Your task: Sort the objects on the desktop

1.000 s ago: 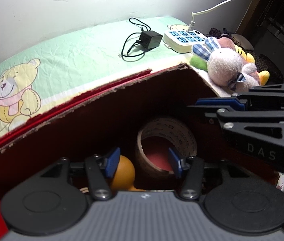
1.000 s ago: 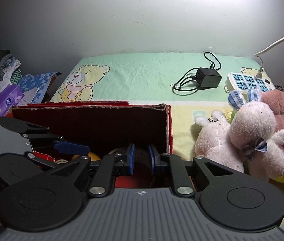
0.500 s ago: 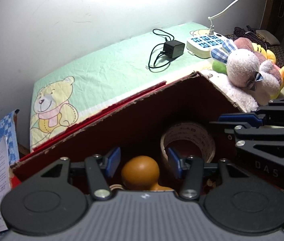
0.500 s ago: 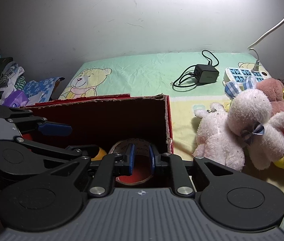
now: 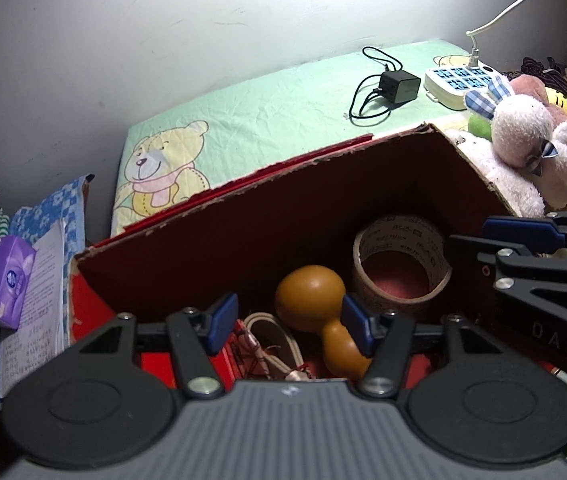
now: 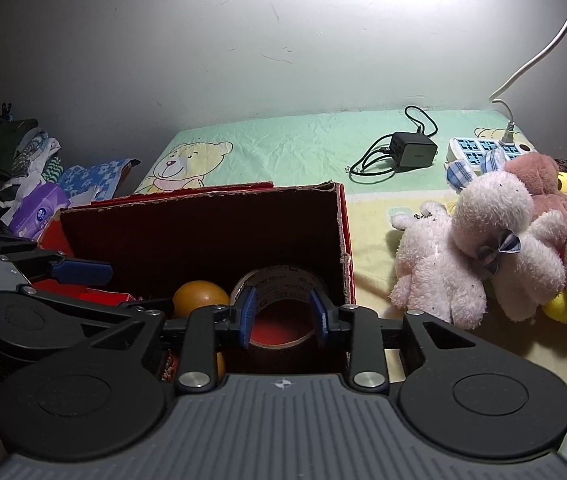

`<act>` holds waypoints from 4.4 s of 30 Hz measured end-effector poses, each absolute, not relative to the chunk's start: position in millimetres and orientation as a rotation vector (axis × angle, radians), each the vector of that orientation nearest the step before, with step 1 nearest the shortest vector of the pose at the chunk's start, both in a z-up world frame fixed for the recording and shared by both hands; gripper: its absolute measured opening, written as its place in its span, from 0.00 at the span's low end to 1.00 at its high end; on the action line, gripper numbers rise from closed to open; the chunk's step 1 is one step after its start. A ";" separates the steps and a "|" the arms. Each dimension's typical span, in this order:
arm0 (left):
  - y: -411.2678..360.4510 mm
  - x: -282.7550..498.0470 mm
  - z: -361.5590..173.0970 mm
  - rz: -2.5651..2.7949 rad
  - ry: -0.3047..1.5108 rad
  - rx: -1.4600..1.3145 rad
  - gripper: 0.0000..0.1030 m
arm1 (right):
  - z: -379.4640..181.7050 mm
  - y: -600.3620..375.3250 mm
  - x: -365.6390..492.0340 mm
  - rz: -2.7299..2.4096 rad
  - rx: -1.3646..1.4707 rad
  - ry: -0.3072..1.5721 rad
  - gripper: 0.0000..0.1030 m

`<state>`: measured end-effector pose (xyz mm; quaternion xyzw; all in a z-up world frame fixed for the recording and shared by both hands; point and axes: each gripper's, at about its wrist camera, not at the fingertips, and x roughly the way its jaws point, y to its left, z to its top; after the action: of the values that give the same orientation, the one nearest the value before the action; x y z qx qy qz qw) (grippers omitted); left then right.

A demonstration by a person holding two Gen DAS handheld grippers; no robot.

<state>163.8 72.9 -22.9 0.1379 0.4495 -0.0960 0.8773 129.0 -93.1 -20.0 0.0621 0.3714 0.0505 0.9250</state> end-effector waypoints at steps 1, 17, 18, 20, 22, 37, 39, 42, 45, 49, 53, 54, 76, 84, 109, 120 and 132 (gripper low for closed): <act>72.1 161.2 -22.1 -0.189 0.935 0.290 0.62 | -20.0 -93.3 128.0 0.102 0.125 0.761 0.31; 76.1 139.5 -18.8 -0.069 0.943 0.240 0.69 | -17.9 -104.4 111.7 0.135 0.156 0.756 0.31; 75.9 138.2 -18.3 -0.064 0.938 0.239 0.70 | -18.0 -105.4 111.0 0.135 0.159 0.756 0.31; 76.2 136.3 -17.2 -0.058 0.931 0.232 0.73 | -17.4 -106.4 109.0 0.142 0.169 0.758 0.31; 76.8 135.8 -16.7 -0.051 0.927 0.221 0.77 | -16.8 -105.5 106.1 0.146 0.170 0.759 0.31; 84.1 127.2 -11.3 -0.072 0.864 0.184 0.86 | -18.0 -98.4 89.1 0.119 0.199 0.736 0.31; 81.7 126.6 -11.3 -0.078 0.866 0.189 0.87 | -17.4 -99.8 86.6 0.110 0.221 0.728 0.31; 78.9 128.4 -12.4 -0.101 0.890 0.186 0.88 | -16.7 -103.8 81.8 0.108 0.250 0.714 0.31; 75.7 129.8 -13.0 -0.094 0.903 0.194 0.89 | -18.1 -106.9 80.5 0.113 0.267 0.712 0.31; 74.0 130.0 -13.1 -0.065 0.918 0.191 0.89 | -20.4 -110.3 86.4 0.146 0.272 0.720 0.31; 72.7 128.4 -11.6 0.012 0.917 0.182 0.90 | -19.1 -112.6 92.4 0.219 0.255 0.731 0.31; 72.3 128.0 -11.3 0.027 0.921 0.175 0.90 | -18.6 -114.0 93.7 0.235 0.252 0.732 0.31; 98.3 95.3 10.4 0.108 0.844 0.045 0.97 | -4.6 -104.3 93.4 0.331 0.237 0.731 0.32; 118.4 72.3 15.0 -0.013 0.814 0.005 0.99 | -1.1 -94.5 58.0 0.201 0.253 0.673 0.32; 112.0 16.2 -57.1 0.081 1.162 0.064 0.99 | -40.4 -87.1 8.5 0.195 0.214 0.884 0.40; 120.0 17.6 -51.8 0.112 1.169 0.056 0.99 | -29.1 -70.9 12.1 0.278 0.164 0.847 0.41; 132.5 38.1 -4.0 0.117 1.048 0.081 0.99 | 2.2 -66.8 30.0 0.277 0.189 0.754 0.41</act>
<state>38.1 132.5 -4.0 0.0386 0.5001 0.0560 0.8633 30.0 -66.8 2.2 0.0917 0.3666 0.1346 0.9160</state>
